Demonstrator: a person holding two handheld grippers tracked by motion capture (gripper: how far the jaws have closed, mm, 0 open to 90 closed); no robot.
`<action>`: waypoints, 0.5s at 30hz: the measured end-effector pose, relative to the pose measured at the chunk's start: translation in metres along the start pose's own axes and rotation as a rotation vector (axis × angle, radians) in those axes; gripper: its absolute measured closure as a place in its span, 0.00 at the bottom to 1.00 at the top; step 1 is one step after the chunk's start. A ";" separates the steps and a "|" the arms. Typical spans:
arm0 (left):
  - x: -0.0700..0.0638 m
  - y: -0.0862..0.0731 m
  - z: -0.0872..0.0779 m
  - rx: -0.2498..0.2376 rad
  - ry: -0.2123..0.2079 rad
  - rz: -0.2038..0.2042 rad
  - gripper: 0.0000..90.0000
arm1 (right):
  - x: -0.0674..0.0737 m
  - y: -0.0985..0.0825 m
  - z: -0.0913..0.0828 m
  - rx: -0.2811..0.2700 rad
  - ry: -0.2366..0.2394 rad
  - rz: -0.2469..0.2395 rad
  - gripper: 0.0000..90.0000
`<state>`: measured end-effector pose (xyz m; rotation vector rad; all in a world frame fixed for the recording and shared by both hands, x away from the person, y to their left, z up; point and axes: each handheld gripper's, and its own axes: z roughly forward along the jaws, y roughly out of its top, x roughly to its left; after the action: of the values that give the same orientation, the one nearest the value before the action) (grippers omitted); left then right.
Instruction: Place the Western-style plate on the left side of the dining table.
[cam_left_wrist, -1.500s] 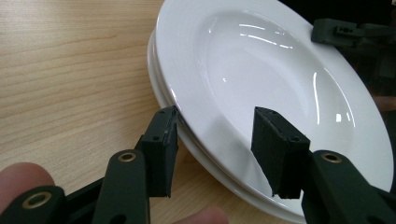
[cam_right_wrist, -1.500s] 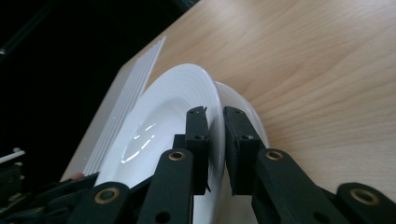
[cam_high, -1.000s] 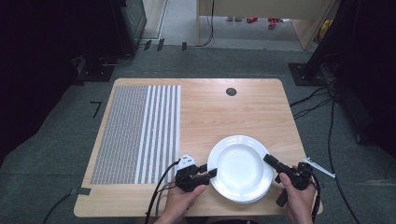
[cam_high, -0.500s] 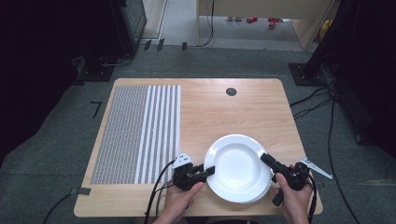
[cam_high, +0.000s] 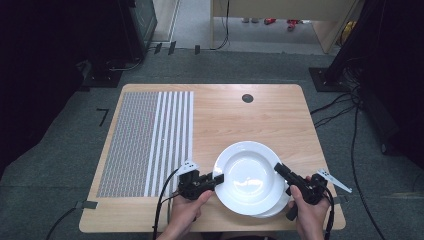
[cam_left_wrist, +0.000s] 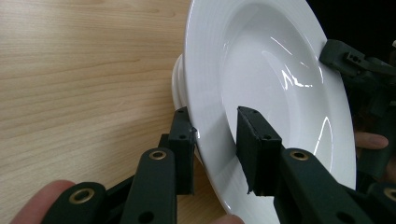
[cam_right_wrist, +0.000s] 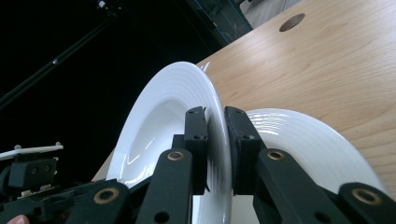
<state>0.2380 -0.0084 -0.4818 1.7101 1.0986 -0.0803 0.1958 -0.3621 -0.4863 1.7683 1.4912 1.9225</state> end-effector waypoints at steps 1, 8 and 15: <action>0.001 0.001 -0.002 0.002 0.003 0.003 0.76 | 0.002 0.000 0.001 -0.003 -0.002 -0.003 0.90; 0.011 0.012 -0.019 -0.015 0.008 -0.014 0.77 | 0.014 0.000 0.018 -0.001 0.002 0.005 0.90; 0.020 0.024 -0.036 -0.048 0.031 -0.018 0.78 | 0.028 0.000 0.037 0.012 0.016 0.008 0.89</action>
<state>0.2505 0.0318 -0.4586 1.6639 1.1304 -0.0391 0.2177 -0.3234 -0.4740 1.7704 1.5069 1.9399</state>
